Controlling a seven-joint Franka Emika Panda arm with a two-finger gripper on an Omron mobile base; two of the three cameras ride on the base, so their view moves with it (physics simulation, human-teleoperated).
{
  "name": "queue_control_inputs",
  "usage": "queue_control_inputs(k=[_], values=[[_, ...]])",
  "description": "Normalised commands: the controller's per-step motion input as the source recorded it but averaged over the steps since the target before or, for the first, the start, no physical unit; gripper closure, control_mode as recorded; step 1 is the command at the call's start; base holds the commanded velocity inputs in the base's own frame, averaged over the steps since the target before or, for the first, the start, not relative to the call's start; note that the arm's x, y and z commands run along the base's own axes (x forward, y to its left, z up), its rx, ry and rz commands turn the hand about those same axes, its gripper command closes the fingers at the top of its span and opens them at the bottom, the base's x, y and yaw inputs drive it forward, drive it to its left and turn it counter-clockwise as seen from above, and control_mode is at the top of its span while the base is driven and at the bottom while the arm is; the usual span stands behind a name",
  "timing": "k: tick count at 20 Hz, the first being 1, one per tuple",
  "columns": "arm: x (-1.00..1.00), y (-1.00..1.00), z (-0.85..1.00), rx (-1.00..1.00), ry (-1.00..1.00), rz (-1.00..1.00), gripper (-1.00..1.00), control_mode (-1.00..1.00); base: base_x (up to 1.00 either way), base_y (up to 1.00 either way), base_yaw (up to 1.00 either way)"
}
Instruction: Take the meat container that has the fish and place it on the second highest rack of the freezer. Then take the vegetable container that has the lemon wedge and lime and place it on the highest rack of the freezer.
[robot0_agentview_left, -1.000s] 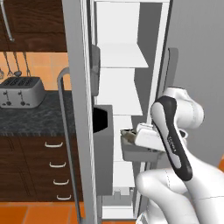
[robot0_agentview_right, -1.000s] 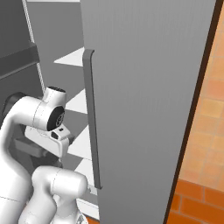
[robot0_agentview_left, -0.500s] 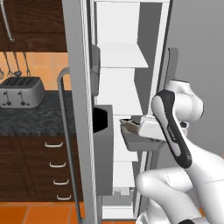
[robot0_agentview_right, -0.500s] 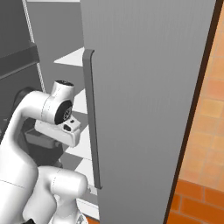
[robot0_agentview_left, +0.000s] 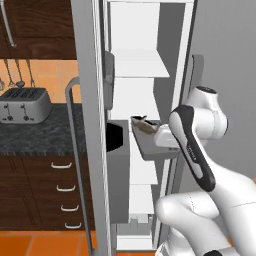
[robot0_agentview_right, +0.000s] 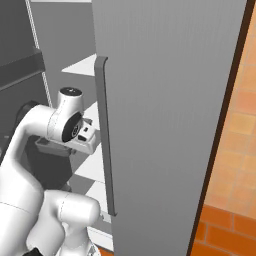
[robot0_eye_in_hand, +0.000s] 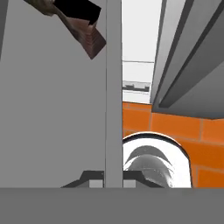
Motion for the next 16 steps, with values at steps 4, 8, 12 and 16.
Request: queue_control_inputs(k=[4, 8, 12, 16], values=[[0.3, 0.01, 0.03, 0.0, -0.2, -0.11, 1.0, -1.0, 0.0, 0.0, 0.0], [0.55, 0.0, 0.05, 0.02, -0.09, -0.19, 1.0, -1.0, 0.0, 0.0, 0.0], [0.54, 0.0, 0.18, 0.06, 0.0, -0.12, 1.0, -1.0, 0.0, 0.0, 0.0], [0.39, 0.06, 0.04, 0.05, 0.0, -0.06, 1.0, -1.0, 0.0, 0.0, 0.0]])
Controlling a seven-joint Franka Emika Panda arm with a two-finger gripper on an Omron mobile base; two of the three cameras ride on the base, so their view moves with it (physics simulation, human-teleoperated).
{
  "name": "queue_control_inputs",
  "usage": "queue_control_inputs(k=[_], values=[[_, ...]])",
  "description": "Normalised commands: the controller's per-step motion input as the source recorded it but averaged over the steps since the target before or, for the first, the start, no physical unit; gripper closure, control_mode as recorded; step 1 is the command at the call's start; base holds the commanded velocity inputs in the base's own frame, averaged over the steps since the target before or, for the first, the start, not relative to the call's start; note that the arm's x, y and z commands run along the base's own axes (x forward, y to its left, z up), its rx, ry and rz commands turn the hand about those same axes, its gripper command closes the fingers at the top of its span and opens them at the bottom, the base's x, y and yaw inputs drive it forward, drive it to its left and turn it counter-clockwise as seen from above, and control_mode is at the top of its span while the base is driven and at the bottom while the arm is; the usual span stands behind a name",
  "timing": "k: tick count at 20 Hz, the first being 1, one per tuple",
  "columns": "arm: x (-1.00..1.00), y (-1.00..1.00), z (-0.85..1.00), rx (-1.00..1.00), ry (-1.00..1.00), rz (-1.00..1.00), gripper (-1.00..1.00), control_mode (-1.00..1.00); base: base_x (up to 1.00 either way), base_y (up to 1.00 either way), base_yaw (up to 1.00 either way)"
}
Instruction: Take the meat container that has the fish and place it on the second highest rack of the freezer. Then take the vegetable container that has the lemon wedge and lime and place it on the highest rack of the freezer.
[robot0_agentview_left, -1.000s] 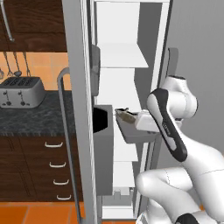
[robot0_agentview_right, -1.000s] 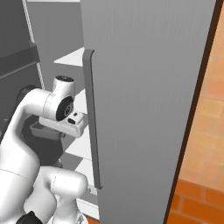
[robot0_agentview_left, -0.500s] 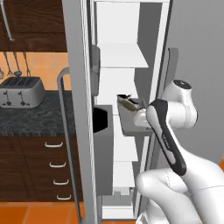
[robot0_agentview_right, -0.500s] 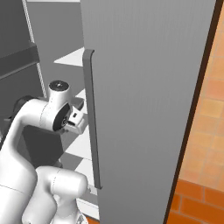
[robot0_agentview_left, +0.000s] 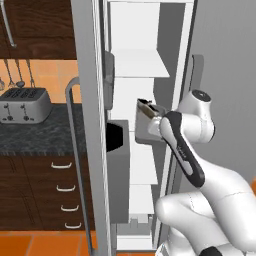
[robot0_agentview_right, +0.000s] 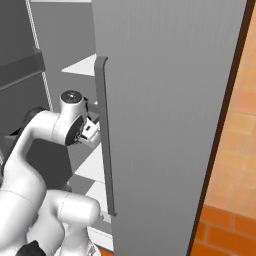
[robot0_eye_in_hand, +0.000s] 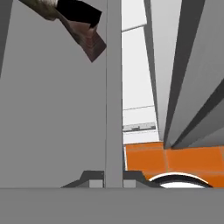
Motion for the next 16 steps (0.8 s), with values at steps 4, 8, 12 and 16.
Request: queue_control_inputs(k=[4, 8, 12, 16], values=[[0.29, 0.18, -0.11, 0.0, 0.06, 0.0, 1.0, -1.0, 0.0, 0.0, 0.0], [0.56, 0.19, -0.06, 0.0, 0.0, -0.05, 1.0, -1.0, 0.0, 0.0, 0.0], [0.58, 0.14, -0.1, -0.02, 0.0, -0.17, 1.0, -1.0, 0.0, 0.0, 0.0], [0.61, 0.06, -0.01, 0.0, 0.01, -0.17, 1.0, -1.0, 0.0, 0.0, 0.0]])
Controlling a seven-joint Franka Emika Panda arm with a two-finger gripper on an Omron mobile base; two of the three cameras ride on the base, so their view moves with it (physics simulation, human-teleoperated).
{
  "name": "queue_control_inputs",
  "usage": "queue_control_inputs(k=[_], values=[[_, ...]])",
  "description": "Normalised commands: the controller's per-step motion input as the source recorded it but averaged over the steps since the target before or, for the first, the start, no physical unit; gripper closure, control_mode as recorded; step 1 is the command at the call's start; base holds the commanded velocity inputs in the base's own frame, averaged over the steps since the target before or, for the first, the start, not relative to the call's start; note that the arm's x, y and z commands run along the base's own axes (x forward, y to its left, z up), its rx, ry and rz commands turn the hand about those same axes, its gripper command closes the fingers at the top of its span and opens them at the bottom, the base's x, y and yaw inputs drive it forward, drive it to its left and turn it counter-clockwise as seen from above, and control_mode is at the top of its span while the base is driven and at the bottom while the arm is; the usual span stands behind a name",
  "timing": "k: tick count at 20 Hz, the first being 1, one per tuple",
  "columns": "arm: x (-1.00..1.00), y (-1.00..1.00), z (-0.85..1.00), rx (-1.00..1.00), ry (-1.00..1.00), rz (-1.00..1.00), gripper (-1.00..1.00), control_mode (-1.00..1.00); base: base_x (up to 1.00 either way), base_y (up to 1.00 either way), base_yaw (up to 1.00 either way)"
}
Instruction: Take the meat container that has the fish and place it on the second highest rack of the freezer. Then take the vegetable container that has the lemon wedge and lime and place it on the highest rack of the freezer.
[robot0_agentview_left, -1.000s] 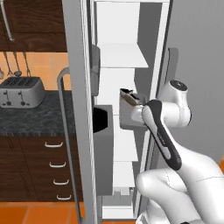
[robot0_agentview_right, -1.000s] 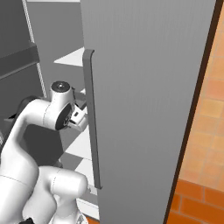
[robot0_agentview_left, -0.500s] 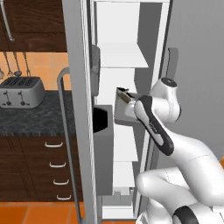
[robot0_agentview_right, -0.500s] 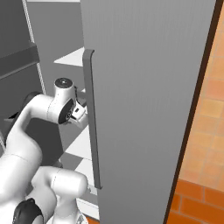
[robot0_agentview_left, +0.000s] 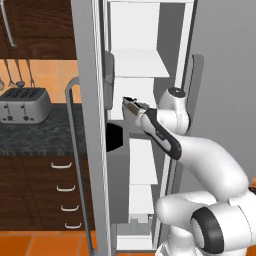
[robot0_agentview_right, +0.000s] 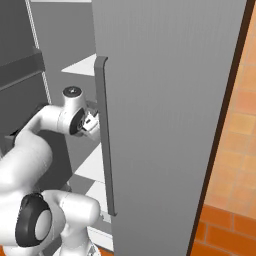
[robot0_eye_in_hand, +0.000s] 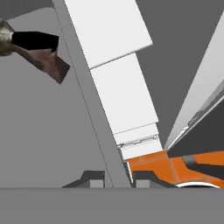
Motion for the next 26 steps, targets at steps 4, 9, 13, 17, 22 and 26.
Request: queue_control_inputs(k=[4, 9, 13, 17, 22, 26], values=[[0.63, 0.0, -0.01, 0.0, 0.02, -0.12, 1.0, -1.0, 0.0, 0.0, 0.0], [0.3, -0.14, -0.01, 0.0, 0.05, -0.17, 1.0, -1.0, 0.0, 0.0, 0.0], [0.33, 0.0, -0.02, 0.0, 0.02, -0.15, 1.0, -1.0, 0.0, 0.0, 0.0], [0.4, 0.05, -0.11, 0.0, 0.0, -0.15, 1.0, -1.0, 0.0, 0.0, 0.0], [0.2, 0.02, -0.42, 0.0, 0.0, -0.06, 1.0, -1.0, 0.0, 0.0, 0.0], [0.01, 0.0, -0.53, 0.0, 0.0, -0.02, 1.0, -1.0, 0.0, 0.0, 0.0]])
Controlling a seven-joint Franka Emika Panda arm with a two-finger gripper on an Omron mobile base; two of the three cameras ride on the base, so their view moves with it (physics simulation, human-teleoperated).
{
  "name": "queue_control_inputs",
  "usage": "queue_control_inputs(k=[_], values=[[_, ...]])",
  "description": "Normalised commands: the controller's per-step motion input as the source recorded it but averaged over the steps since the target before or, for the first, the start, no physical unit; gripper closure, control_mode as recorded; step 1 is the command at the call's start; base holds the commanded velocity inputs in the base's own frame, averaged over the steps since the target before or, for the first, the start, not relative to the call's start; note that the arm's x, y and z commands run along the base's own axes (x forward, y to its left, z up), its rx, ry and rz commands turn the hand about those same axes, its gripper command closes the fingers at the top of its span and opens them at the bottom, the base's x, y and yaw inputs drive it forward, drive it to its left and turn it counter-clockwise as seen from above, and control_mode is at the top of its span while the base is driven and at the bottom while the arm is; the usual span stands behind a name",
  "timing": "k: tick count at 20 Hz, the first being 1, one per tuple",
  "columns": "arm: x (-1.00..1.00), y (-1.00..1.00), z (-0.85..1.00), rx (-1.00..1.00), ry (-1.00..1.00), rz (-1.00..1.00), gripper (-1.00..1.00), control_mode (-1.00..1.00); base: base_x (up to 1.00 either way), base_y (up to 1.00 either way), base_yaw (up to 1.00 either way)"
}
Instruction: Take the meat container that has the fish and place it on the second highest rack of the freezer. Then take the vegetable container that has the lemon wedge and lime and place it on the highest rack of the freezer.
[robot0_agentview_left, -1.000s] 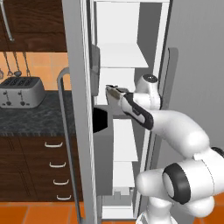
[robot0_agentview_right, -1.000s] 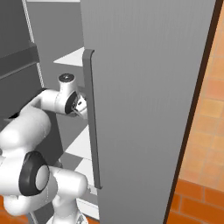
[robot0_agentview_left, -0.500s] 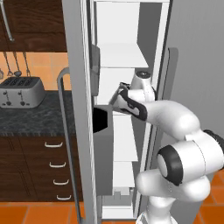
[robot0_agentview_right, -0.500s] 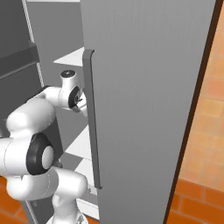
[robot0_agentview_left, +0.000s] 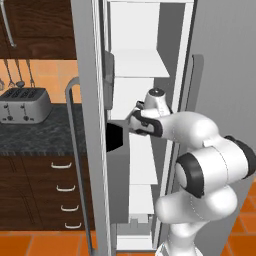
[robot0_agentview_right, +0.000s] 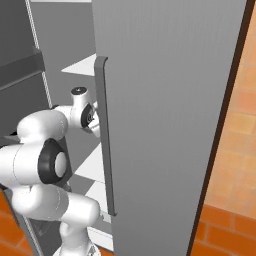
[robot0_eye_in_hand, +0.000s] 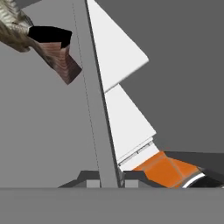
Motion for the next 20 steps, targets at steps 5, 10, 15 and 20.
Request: queue_control_inputs(k=[5, 10, 15, 20], values=[[0.36, 0.0, -0.11, 0.0, 0.0, 0.0, 1.0, -1.0, 0.0, 0.0, 0.0], [0.51, 0.0, 0.0, 0.0, 0.0, 0.0, 1.0, -1.0, 0.0, 0.0, 0.0], [0.45, 0.04, -0.02, 0.0, 0.01, 0.0, 1.0, -1.0, 0.0, 0.0, 0.0], [0.09, 0.01, -0.35, 0.0, 0.06, 0.0, 1.0, -1.0, 0.0, 0.0, 0.0]])
